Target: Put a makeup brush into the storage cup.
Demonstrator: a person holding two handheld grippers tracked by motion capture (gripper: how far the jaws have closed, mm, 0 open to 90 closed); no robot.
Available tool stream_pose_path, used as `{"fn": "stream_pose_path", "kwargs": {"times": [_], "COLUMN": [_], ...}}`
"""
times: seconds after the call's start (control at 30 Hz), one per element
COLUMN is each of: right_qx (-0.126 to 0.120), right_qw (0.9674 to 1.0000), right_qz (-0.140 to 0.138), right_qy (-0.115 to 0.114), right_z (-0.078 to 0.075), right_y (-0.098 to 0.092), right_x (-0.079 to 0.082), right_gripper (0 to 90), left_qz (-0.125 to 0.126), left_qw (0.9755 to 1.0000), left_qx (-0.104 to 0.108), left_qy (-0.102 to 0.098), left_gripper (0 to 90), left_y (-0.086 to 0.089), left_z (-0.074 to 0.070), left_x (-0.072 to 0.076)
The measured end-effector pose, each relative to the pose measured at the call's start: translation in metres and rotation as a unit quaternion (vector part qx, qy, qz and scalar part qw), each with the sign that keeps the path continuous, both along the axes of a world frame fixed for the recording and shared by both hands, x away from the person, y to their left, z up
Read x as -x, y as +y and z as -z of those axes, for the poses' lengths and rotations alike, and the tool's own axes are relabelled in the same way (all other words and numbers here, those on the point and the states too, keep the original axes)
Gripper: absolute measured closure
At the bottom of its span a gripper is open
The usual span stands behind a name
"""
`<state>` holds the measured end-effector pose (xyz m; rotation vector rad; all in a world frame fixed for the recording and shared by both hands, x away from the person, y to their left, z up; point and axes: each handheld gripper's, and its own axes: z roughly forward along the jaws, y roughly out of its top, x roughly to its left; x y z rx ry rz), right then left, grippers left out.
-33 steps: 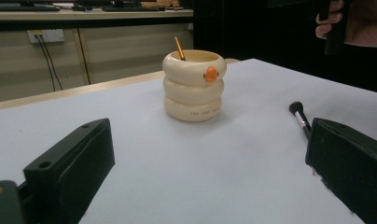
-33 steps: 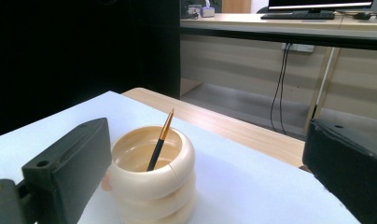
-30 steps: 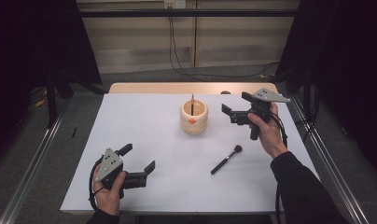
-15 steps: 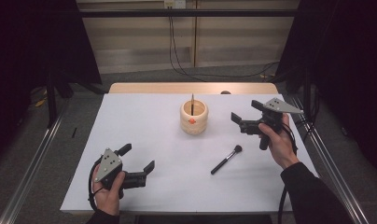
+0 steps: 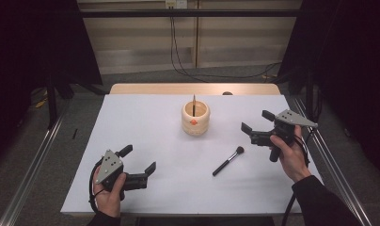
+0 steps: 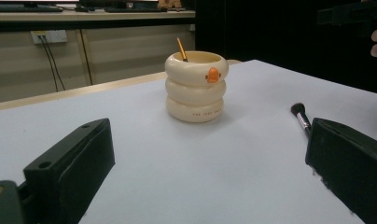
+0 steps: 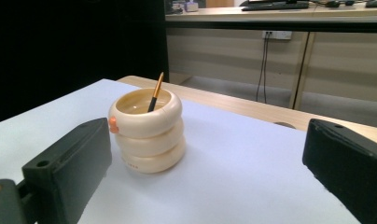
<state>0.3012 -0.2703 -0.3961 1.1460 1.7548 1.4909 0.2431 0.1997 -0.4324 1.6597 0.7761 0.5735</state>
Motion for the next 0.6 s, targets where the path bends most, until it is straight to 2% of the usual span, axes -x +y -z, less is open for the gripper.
{"fn": "stream_pose_path", "kwargs": {"times": [0.33, 0.6], "right_qx": [-0.01, -0.009], "right_qw": [0.9999, 0.9997], "right_qz": [0.008, 0.018], "right_qy": [0.007, 0.015], "right_z": [0.006, 0.016], "right_y": [-0.011, -0.022], "right_x": [0.02, 0.037], "right_gripper": [0.9, 1.0], "left_qz": [0.001, -0.001], "left_qw": [1.0, 1.0], "left_qx": [0.003, 0.005], "left_qy": [-0.002, -0.003], "left_gripper": [1.1, 1.1], "left_y": [0.001, 0.002], "left_z": [-0.001, -0.001], "left_x": [0.0, 0.0]}}
